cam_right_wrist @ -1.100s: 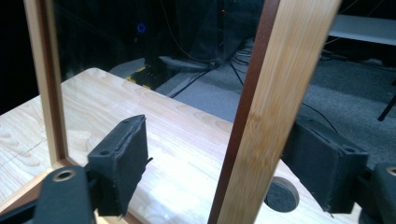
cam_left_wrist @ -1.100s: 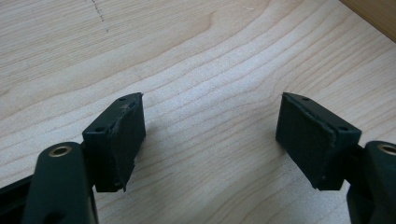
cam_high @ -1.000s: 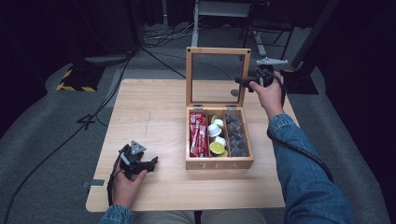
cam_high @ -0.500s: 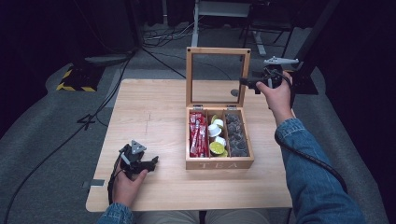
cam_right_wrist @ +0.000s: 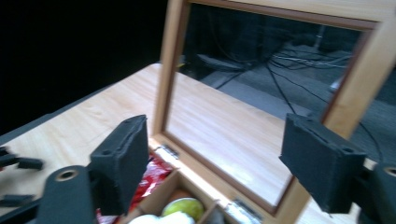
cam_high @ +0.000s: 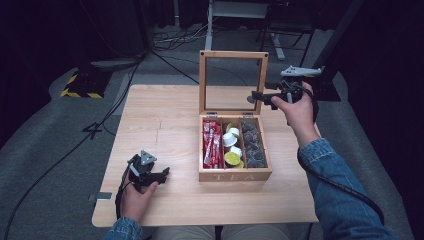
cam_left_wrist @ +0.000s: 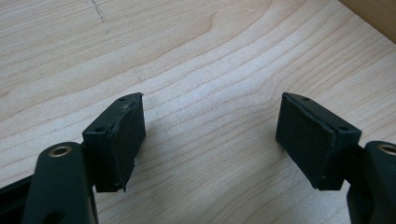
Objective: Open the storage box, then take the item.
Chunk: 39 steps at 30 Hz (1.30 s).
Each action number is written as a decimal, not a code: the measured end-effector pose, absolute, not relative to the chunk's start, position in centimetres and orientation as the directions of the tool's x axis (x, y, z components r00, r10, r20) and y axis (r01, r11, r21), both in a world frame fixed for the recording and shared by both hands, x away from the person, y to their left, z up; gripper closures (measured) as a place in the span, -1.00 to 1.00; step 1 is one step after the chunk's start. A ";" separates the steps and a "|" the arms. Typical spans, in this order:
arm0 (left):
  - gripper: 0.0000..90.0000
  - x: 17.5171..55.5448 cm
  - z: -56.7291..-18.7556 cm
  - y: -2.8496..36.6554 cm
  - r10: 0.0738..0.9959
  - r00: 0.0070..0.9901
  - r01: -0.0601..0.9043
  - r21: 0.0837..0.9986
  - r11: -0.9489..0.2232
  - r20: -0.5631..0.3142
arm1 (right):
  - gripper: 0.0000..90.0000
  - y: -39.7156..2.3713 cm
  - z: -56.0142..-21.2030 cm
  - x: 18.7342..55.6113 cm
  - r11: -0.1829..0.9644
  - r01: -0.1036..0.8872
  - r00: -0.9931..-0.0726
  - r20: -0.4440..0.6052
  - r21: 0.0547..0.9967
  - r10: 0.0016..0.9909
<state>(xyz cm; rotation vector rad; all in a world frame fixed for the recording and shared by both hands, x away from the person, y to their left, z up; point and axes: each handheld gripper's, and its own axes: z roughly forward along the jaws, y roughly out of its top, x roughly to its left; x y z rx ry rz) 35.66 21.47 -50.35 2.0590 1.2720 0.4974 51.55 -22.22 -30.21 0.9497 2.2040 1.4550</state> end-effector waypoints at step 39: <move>-0.46 35.8 -50.4 21.4 0.893 0.451 0.639 0.705 -0.307 -0.020 | -0.06 -12.5 -37.0 44.4 0.496 0.369 -0.862 0.089 0.786 0.499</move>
